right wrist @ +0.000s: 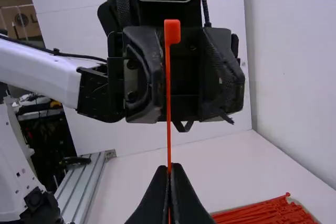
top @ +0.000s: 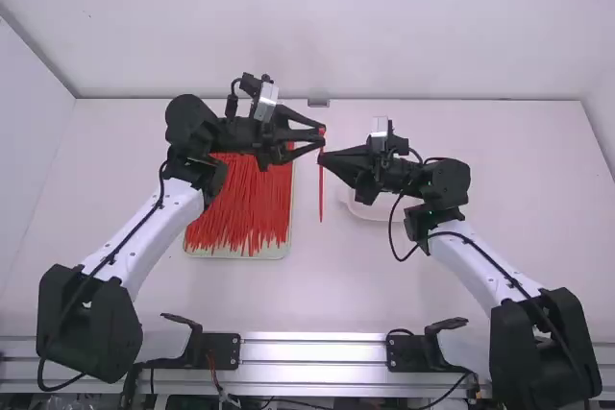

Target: Fasten the cable tie

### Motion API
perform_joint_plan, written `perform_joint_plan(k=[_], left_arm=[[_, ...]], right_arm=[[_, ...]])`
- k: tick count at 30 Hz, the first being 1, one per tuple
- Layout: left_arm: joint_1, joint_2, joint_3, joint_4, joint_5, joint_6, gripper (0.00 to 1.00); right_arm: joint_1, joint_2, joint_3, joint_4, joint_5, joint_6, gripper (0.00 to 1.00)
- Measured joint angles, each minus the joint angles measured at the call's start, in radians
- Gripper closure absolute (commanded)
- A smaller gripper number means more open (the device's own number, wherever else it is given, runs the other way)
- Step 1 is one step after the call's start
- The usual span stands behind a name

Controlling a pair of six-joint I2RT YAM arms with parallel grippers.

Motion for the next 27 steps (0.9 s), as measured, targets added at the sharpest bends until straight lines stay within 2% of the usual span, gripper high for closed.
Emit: perform_joint_plan(k=[2,5,6,10,13,18,19,20,22,27], left_arm=[[0.000,0.000,0.000,0.013,0.000,-0.007,0.81],[0.000,0.000,0.000,0.033,0.000,-0.026,0.97],[0.000,0.000,0.000,0.035,0.000,-0.027,0.98],[0.000,0.000,0.000,0.034,0.000,-0.037,0.96],[0.000,0.000,0.000,0.031,0.001,-0.039,0.86],[0.000,0.000,0.000,0.030,0.000,-0.040,0.86],[0.000,0.000,0.000,0.030,0.000,-0.040,0.87],[0.000,0.000,0.000,0.030,0.000,-0.041,0.93],[0.000,0.000,0.000,0.029,0.000,-0.042,0.96],[0.000,0.000,0.000,0.031,0.001,-0.043,0.98]], right_arm=[[0.000,0.000,0.000,-0.005,0.000,0.002,1.00],[0.000,0.000,0.000,-0.012,0.001,-0.004,1.00],[0.000,0.000,0.000,-0.012,0.001,-0.003,1.00],[0.000,0.000,0.000,-0.012,0.003,-0.005,1.00],[0.000,0.000,0.000,-0.011,0.002,-0.004,1.00],[0.000,0.000,0.000,-0.002,0.001,-0.004,1.00],[0.000,0.000,0.000,0.000,0.001,-0.003,1.00],[0.000,0.000,0.000,0.004,0.001,0.000,1.00],[0.000,0.000,0.000,0.006,0.002,0.005,1.00],[-0.003,0.000,0.000,0.006,0.003,0.013,1.00]])
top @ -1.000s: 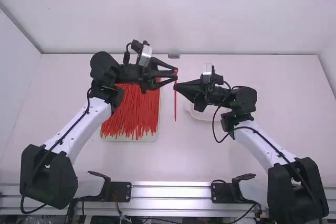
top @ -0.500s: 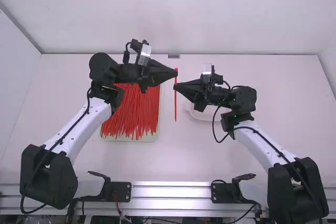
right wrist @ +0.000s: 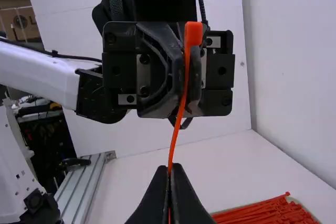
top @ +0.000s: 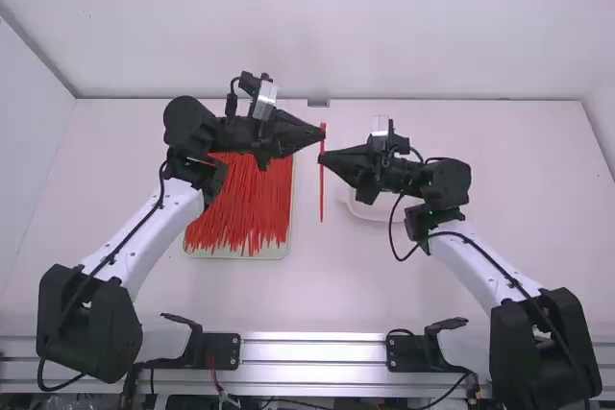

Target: Fasten the cable tie

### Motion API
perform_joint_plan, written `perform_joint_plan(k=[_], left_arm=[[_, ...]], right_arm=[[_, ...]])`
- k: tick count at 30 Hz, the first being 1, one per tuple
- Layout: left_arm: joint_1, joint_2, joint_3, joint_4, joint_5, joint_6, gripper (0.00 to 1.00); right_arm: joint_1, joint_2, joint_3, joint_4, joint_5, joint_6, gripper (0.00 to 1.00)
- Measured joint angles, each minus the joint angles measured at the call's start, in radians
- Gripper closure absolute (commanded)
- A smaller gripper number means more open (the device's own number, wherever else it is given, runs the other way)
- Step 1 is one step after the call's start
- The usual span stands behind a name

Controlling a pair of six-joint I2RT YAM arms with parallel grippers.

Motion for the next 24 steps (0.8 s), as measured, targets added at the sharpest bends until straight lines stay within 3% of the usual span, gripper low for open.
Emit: perform_joint_plan(k=[4,6,8,9,15,21,24], left_arm=[[0.000,0.000,0.000,0.000,0.000,0.000,0.98],[0.000,0.000,0.000,0.000,0.000,0.000,0.98],[0.000,0.000,0.000,0.000,-0.002,-0.005,0.98],[0.000,0.000,0.000,-0.002,-0.014,-0.019,0.98],[0.026,0.000,0.003,-0.024,-0.049,-0.085,0.98],[0.099,0.016,0.091,-0.193,-0.060,-0.116,0.98],[0.116,0.057,0.200,-0.322,-0.043,-0.124,0.98]], right_arm=[[0.000,0.000,0.000,0.000,0.000,0.001,1.00],[0.000,0.000,0.000,0.001,0.000,0.002,0.94],[-0.002,0.000,0.000,0.000,-0.001,0.005,0.68],[-0.005,0.000,0.000,0.001,-0.003,0.009,0.02],[-0.016,0.000,0.000,0.058,-0.042,0.030,0.02],[-0.013,0.000,0.000,0.191,-0.134,-0.040,0.02],[0.008,0.000,0.000,0.231,-0.191,-0.174,0.02]])
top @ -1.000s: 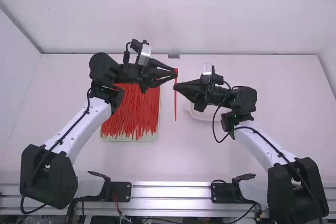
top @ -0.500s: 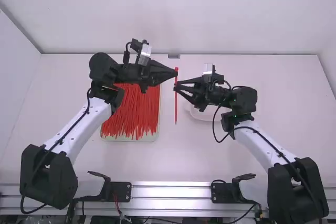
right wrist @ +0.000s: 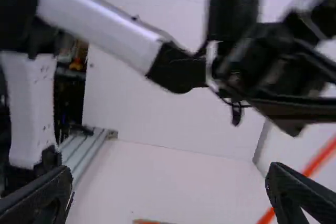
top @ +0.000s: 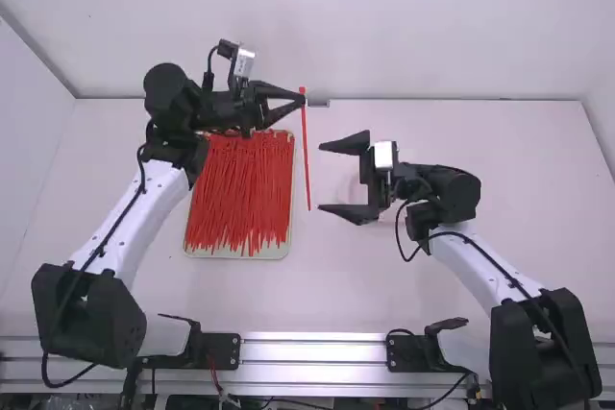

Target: Fasten the cable tie

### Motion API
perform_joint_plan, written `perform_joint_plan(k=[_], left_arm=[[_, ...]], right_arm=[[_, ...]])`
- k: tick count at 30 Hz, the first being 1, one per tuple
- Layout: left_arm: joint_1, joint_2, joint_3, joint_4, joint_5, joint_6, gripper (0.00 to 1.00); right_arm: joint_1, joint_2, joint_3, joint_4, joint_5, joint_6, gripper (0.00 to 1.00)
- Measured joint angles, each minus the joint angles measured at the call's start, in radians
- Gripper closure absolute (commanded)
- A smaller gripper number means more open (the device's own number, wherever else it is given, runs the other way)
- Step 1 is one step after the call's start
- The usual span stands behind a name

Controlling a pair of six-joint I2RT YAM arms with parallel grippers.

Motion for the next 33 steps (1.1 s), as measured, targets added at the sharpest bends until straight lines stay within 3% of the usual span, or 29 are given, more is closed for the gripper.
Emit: perform_joint_plan(k=[8,16,24,33], left_arm=[[0.003,0.126,0.188,-0.318,-0.007,-0.015,0.98],[0.014,0.160,0.196,-0.370,-0.018,-0.083,0.98],[0.014,0.160,0.198,-0.309,0.029,-0.240,0.97],[0.014,0.160,0.199,-0.432,0.027,-0.478,0.97]], right_arm=[[0.026,0.000,0.000,-0.003,-0.093,-0.334,0.02],[-0.020,0.000,0.000,0.000,-0.135,-0.523,0.02],[-0.066,0.000,-0.050,0.005,-0.232,-0.917,0.02],[-0.072,0.000,-0.091,-0.002,-0.242,-1.248,0.02]])
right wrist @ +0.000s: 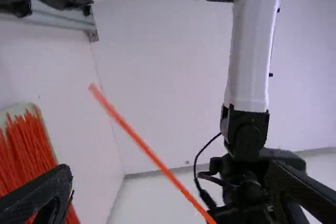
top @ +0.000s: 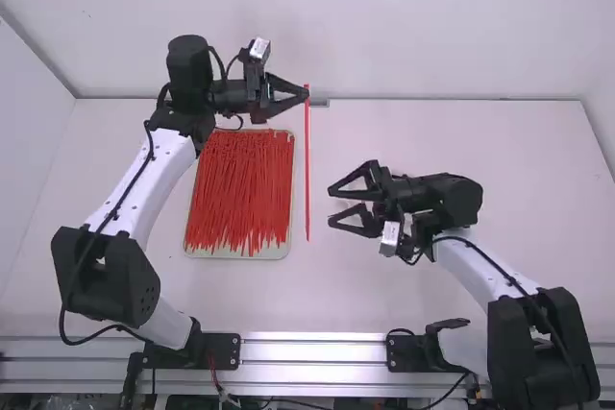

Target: Fasten the cable tie

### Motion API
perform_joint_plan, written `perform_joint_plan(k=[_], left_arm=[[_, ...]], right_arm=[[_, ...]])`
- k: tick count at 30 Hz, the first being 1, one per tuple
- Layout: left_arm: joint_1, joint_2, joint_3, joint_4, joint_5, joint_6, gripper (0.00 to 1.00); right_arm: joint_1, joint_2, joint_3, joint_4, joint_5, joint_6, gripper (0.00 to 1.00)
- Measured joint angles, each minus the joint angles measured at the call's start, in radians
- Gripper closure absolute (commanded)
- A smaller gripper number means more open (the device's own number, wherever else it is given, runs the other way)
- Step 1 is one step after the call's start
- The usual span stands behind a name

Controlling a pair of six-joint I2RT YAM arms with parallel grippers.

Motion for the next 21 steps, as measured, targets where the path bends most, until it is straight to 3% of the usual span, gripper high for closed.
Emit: perform_joint_plan(k=[10,14,16,21], left_arm=[[-0.003,0.000,0.000,-0.071,-0.003,-0.047,0.97],[-0.003,0.000,0.000,-0.116,-0.014,-0.034,0.98],[-0.003,0.000,0.000,-0.142,-0.030,-0.021,0.98],[-0.011,0.000,0.000,-0.165,-0.043,0.008,0.98]], right_arm=[[0.012,0.000,0.000,0.003,-0.003,-0.149,0.02],[0.053,0.000,0.000,0.002,0.005,-0.175,0.00],[0.075,0.000,0.000,0.000,0.023,-0.183,0.05],[0.108,0.000,0.000,0.001,0.071,-0.193,0.02]])
